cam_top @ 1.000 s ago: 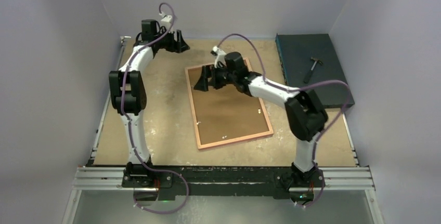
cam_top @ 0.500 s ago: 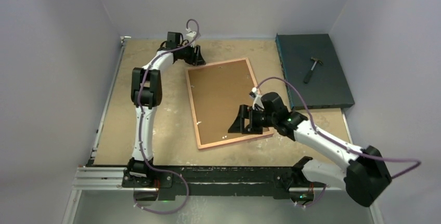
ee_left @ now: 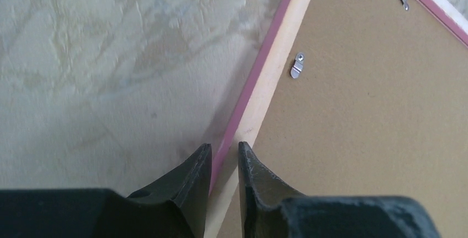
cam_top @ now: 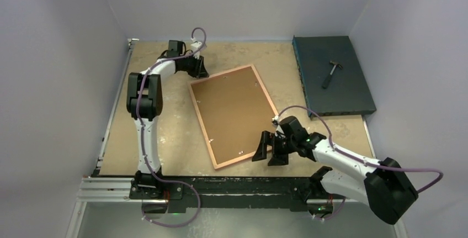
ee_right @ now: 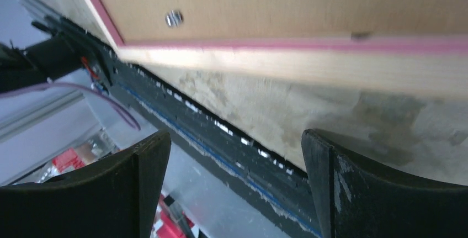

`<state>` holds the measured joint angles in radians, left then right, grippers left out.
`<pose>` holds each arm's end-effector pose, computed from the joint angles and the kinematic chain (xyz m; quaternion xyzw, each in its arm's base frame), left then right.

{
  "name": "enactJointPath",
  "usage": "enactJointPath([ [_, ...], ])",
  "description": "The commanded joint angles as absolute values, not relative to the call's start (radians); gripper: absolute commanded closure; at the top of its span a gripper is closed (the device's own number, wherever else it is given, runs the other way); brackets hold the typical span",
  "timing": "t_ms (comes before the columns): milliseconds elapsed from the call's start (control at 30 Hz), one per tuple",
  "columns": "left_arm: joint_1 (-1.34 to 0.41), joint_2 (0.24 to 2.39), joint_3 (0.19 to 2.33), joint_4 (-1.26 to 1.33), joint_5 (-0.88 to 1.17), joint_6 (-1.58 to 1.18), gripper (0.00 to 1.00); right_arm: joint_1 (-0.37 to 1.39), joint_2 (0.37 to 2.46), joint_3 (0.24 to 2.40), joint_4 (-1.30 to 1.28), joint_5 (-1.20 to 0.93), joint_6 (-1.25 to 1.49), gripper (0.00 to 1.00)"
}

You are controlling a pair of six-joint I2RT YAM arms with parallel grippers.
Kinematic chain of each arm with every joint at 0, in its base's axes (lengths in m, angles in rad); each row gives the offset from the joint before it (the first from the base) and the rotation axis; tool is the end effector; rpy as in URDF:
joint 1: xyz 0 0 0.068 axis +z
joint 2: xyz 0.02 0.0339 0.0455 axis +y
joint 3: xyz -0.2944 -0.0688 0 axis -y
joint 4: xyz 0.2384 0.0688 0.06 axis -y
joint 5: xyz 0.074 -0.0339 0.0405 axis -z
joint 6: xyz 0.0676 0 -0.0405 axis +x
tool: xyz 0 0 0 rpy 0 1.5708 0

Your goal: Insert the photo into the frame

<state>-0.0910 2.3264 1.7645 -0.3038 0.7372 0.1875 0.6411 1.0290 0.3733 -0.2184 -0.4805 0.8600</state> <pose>0.5296 -0.0940 0.1571 0.2447 0.8497 -0.3222 0.3380 0.1253 0.1325 0.1652 0.0190 0.9164 0.3897 0.0899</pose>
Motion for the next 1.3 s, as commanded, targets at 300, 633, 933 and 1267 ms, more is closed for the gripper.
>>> enactJointPath([
  [300,-0.001,2.017,1.313,-0.613,0.601,0.57,0.83,0.515,1.463,0.768,-0.059,-0.267,0.642,0.11],
  [633,-0.003,1.865,1.152,-0.9,0.647,0.856,0.83,0.471,1.67,1.012,-0.093,-0.202,0.551,0.13],
  [933,-0.005,1.765,1.047,-1.09,0.678,1.052,0.77,0.438,1.709,1.021,-0.08,-0.16,0.531,0.13],
  [1267,0.119,1.665,1.167,-0.999,0.726,0.818,0.6,0.438,1.556,1.093,-0.154,-0.007,0.526,0.13],
])
